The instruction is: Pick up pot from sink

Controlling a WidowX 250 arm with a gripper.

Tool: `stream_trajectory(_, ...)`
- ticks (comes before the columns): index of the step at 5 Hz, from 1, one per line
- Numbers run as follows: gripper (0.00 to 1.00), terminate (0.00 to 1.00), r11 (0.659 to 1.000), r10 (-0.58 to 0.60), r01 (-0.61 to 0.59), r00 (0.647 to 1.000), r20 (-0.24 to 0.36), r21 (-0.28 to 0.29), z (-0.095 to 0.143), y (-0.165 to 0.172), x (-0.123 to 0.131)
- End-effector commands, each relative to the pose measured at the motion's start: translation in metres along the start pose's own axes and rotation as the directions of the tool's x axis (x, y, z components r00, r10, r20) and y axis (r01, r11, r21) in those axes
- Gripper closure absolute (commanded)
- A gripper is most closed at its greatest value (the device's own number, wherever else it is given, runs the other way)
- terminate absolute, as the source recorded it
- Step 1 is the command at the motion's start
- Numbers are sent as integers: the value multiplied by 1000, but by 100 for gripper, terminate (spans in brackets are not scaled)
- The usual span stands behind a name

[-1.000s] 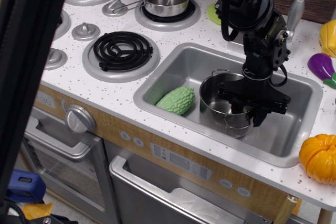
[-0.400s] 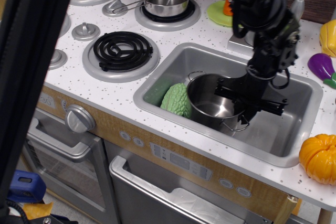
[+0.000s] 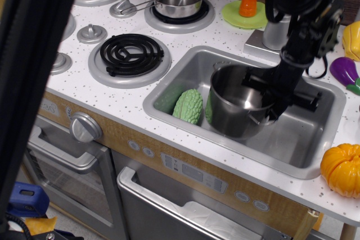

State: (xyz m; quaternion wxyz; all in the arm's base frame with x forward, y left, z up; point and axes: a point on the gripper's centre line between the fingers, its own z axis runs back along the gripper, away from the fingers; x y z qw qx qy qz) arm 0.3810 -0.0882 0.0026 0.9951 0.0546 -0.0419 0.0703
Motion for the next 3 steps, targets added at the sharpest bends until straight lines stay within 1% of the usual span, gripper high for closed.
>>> stream_trajectory(1,100,0,997,11,1,987,159,-72,67,1,27)
stream_trajectory(2,100,0,996,-5,20,987,163,-90,82,4,28)
stream_trajectory(3,100,100,996,-13,28,985,173,-88,86,2,27)
